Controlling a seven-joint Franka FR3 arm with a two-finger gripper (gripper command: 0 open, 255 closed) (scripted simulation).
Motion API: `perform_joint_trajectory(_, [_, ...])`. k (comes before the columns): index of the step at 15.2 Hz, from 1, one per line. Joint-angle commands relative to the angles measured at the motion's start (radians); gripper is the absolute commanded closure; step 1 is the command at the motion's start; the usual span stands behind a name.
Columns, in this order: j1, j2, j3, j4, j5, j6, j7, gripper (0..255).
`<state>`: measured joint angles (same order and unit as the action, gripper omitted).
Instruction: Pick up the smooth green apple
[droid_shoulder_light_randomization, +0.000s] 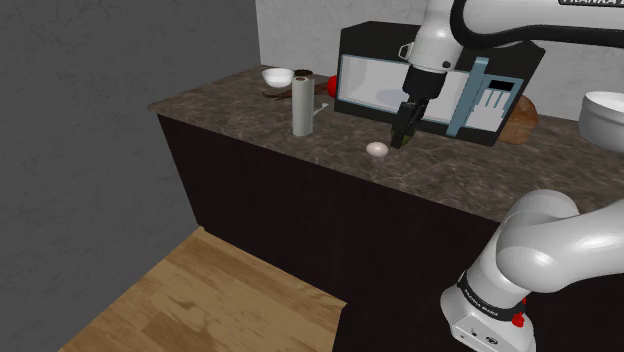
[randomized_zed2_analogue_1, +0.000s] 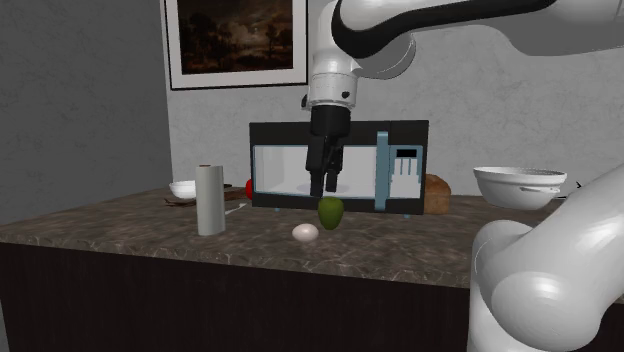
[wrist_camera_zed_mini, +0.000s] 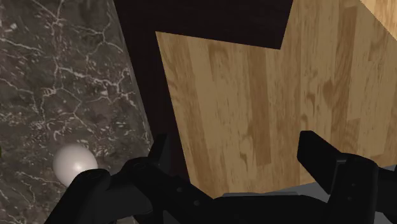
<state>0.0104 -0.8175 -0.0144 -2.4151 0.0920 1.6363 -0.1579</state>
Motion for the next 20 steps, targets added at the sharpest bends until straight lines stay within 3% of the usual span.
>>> perform_joint_trajectory(1, [0.0,0.0,0.0,0.0,0.0,0.0,0.0,0])
perform_joint_trajectory(12, [-0.02,0.142,-0.247,-0.003,-0.184,0.196,-0.417,0])
perform_joint_trajectory(20, [0.012,0.357,-0.428,0.116,-0.219,0.348,-0.72,0])
